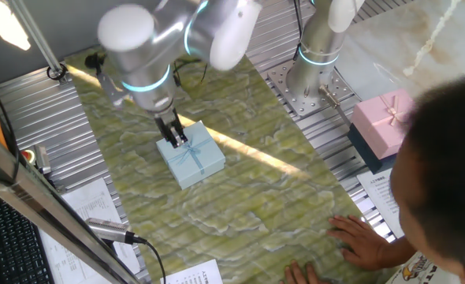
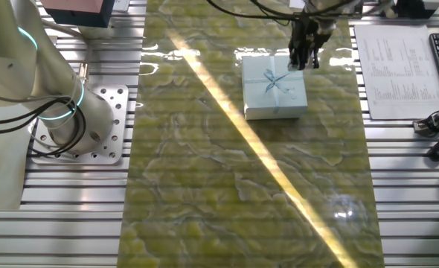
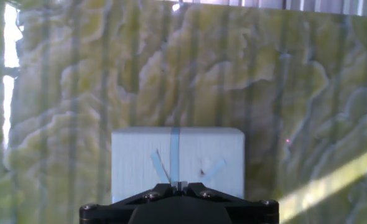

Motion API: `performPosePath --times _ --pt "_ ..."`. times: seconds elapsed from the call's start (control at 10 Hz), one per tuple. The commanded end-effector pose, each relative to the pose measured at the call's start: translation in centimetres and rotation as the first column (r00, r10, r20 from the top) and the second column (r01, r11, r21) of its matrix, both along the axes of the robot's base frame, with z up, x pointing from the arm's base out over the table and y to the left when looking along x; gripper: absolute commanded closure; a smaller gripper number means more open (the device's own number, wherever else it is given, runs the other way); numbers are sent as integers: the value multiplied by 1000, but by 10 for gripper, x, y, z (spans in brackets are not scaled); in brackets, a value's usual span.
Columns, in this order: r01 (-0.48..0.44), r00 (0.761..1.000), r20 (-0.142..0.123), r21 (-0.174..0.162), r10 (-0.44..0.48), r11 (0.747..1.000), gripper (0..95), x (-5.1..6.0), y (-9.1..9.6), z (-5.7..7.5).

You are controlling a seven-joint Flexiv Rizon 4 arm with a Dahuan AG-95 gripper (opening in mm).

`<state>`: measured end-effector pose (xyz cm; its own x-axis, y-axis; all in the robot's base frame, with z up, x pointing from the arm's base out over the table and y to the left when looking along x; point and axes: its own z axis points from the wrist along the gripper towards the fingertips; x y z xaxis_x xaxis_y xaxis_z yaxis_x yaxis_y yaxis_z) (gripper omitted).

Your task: Open a box

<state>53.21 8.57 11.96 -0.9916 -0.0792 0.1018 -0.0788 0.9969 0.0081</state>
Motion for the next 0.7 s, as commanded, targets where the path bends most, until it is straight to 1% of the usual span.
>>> performPosePath --times 0.1,0.3,0.5,0.6,0.7 --pt "3 1000 19 1 -3 1000 950 0 -1 -8" --pt "7 1000 13 -1 -7 1000 950 1 -2 -10" --pt "4 1000 13 5 -4 1000 950 0 -1 -18" --pt "-1 1000 15 5 1 1000 760 -5 2 -21" --pt "-3 1000 20 5 3 1000 760 -12 5 -25"
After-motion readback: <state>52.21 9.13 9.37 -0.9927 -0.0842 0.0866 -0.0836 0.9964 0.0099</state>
